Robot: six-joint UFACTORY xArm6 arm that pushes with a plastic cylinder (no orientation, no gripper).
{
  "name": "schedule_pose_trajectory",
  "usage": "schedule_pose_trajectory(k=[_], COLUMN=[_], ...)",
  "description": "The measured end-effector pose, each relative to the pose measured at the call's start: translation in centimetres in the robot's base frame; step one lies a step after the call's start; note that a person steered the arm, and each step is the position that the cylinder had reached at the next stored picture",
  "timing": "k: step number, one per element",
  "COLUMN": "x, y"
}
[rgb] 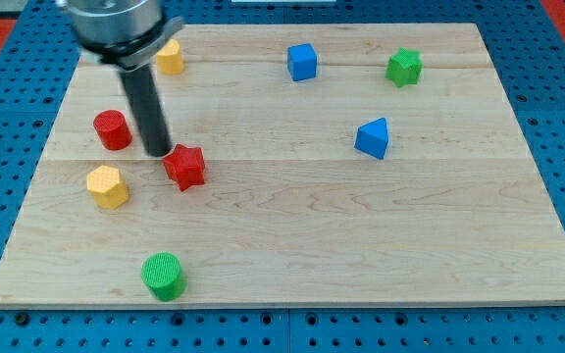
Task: Move the red star diagonally top right to the yellow hexagon
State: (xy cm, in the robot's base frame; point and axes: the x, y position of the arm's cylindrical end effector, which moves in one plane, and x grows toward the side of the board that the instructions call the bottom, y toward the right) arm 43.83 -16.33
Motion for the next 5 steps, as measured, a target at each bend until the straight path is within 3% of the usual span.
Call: schedule_pose_trajectory(k=[1,2,5], x=[3.3,3.7,6.5], y=[-4.9,-7.1,-10.3])
